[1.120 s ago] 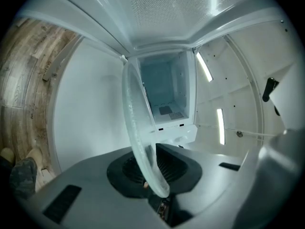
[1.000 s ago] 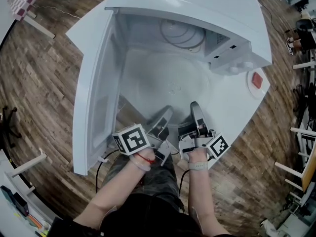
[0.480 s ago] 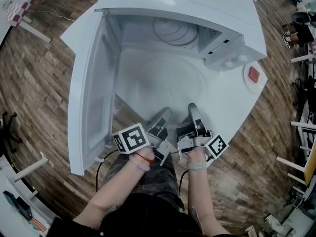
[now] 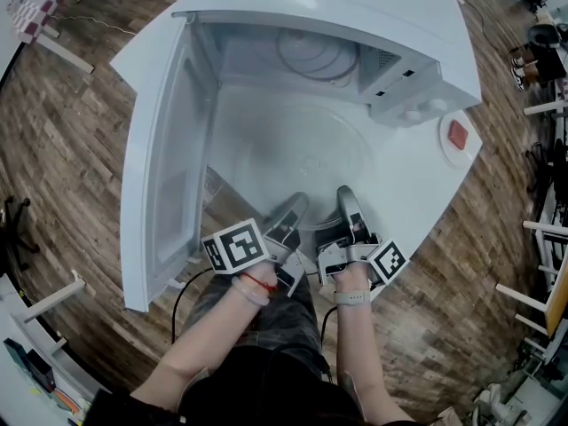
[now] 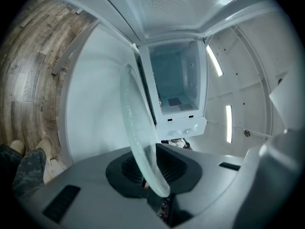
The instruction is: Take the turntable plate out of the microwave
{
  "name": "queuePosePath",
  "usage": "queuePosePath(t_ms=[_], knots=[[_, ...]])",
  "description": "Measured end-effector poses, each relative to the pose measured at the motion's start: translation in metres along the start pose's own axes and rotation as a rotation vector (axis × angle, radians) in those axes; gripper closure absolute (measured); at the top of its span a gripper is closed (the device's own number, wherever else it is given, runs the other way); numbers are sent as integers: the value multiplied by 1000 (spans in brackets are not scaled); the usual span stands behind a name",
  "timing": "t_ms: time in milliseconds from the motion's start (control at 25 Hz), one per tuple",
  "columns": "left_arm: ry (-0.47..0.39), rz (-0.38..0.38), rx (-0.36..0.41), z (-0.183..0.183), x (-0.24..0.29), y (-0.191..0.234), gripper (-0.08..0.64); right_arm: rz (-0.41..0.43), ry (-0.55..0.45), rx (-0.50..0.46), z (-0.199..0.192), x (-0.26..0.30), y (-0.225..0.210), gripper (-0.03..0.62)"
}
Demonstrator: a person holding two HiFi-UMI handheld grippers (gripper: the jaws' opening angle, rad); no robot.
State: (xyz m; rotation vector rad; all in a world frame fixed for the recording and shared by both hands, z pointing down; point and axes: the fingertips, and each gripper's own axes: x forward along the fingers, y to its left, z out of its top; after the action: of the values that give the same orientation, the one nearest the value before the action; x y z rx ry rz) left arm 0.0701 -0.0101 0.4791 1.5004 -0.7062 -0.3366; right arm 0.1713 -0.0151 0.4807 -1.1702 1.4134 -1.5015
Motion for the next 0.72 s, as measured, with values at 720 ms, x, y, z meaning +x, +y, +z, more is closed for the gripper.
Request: queuePosePath(t_ms=[720], knots=[[52, -6, -10, -5, 2, 3, 495, -23, -26, 21, 1, 1, -1, 551]])
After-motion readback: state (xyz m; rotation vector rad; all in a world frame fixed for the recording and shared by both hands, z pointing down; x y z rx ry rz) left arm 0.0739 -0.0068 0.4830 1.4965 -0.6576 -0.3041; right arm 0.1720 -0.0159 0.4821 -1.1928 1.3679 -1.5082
